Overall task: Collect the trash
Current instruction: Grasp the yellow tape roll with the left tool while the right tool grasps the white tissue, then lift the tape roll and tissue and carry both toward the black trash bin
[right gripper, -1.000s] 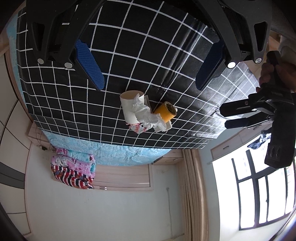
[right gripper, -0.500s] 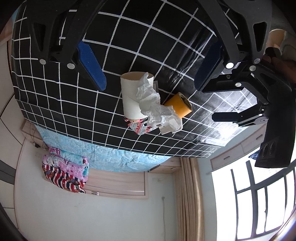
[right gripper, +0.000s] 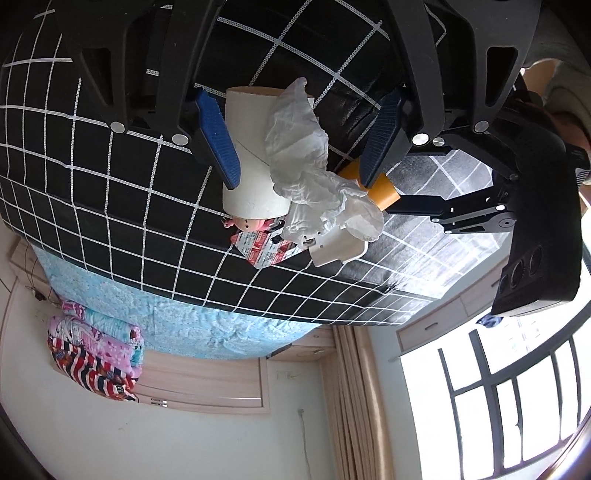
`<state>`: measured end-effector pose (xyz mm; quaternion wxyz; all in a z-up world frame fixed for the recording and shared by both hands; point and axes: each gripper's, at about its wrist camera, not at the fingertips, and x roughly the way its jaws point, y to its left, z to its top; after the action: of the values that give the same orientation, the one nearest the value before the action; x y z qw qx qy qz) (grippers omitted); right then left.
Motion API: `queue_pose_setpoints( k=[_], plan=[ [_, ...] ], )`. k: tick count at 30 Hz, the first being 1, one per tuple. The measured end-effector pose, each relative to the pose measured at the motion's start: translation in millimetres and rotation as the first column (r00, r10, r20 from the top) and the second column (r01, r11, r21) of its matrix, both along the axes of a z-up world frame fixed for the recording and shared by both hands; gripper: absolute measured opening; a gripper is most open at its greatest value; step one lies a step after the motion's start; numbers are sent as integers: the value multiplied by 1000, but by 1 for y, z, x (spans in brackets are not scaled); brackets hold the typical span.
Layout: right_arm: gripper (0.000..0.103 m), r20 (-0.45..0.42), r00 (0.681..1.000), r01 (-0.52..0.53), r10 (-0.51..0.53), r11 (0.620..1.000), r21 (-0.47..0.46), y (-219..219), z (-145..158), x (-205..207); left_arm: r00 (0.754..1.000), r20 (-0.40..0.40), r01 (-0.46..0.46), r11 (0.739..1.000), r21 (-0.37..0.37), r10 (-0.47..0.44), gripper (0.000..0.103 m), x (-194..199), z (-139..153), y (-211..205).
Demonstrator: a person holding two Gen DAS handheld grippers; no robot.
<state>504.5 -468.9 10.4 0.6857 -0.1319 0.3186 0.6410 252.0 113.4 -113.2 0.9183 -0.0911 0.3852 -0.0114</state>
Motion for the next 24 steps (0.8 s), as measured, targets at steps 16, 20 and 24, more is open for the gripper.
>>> queue_pose_setpoints(
  k=[16,20,24],
  plan=[
    [13,0,999,-46,46,999,-2,15,3,-1,1000,19,-6,1000,5,6,47,-6,-2,5],
    [11,3,1000,-28,28,999,29,7,13,-3,999,42,-4,1000,9,4,47,-18,4,2],
    [10,21,1000,-9,8,998,60,-4,25,-6,998,69,-4,1000,19,3,47,-31,14,-1]
  ],
)
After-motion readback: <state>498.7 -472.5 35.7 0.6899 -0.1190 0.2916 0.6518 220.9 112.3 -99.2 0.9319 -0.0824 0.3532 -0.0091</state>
